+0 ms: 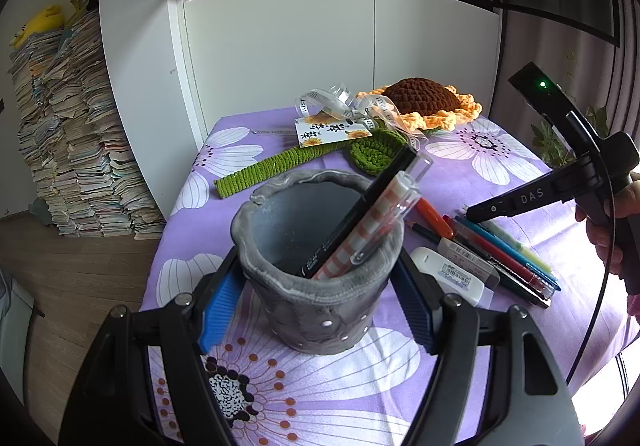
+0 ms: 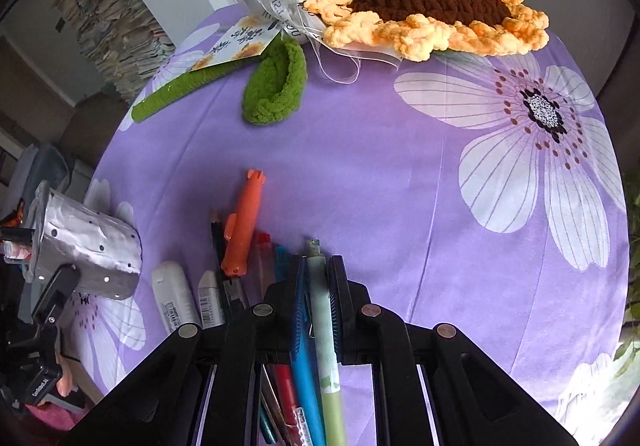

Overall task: Organize stationery
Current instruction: 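Grasp a pale green pen from the pile with the right gripper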

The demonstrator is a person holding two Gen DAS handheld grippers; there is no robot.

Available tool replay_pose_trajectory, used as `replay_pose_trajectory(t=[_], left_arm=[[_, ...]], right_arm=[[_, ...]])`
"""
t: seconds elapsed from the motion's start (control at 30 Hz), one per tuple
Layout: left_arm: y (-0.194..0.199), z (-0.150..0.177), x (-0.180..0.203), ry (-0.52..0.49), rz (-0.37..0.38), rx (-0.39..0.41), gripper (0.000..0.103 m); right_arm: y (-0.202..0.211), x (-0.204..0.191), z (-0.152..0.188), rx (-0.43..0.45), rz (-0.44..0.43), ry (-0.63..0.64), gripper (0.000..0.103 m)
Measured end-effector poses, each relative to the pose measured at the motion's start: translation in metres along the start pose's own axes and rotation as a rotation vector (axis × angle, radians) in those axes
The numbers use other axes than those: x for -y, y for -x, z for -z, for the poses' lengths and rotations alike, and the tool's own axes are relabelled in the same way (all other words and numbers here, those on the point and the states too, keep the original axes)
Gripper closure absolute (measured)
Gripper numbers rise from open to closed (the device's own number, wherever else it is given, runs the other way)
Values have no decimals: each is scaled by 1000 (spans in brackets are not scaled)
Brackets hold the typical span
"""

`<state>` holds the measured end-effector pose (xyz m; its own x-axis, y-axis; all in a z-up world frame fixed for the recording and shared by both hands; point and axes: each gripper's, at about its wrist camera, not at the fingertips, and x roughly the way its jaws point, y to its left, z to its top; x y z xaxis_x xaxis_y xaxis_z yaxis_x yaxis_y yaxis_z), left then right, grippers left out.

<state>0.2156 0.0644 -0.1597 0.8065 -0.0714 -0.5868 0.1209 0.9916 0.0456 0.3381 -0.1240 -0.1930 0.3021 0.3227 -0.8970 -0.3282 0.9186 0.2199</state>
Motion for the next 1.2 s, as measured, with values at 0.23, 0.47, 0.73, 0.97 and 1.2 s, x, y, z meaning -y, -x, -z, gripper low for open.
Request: replay_pose_trajectory(t=[0.23,0.47,0.73,0.97,1.2], left_arm=[[0,-1,0,2,1,-2,32],[0,-1,0,1,1,-2,32],[0,-1,-1,2,0,-2,32],[0,0,-1,3,3,-1,32],[1,-1,-1,11,13,1,32]], right_arm=[[2,5,-2,-15,75,2,93],[13,21,4,-3,39,-50,93],[5,15,-1,-28,48,-45,93],[2,13,-5,-55,64,-26,93],[-3,-1,-8,-70,123,29,93]])
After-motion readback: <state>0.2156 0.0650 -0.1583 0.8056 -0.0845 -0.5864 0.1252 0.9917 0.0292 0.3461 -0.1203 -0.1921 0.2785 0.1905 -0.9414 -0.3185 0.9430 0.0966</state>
